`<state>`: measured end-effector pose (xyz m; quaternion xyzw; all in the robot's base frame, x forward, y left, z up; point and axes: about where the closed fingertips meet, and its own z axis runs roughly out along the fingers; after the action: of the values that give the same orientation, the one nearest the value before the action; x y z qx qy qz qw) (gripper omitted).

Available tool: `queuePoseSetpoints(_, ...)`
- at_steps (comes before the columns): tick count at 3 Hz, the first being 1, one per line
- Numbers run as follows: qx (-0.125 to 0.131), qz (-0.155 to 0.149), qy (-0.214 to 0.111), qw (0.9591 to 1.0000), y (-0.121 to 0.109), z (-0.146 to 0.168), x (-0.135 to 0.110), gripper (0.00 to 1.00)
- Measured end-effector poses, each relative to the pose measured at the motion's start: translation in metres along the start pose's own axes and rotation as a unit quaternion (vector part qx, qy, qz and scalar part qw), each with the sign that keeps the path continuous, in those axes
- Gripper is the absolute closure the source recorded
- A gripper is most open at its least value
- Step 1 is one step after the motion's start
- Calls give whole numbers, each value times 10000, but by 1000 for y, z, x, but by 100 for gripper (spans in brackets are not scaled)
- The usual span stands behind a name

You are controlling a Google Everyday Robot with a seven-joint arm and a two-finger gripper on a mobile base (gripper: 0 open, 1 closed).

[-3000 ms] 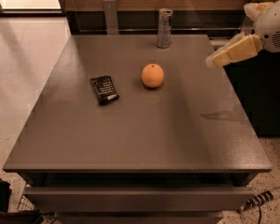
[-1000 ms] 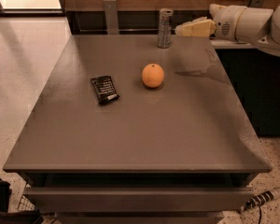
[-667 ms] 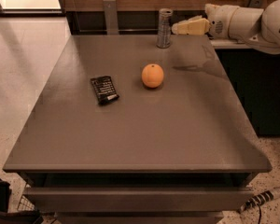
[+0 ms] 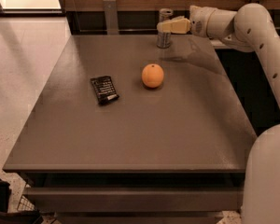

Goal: Knock redbull can over

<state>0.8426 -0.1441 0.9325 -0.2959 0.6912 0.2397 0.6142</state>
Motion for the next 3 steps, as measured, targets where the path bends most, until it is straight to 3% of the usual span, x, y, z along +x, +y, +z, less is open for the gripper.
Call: queuePoseSetpoints(3, -161, 253, 0, 9996, -1, 35, 23, 0)
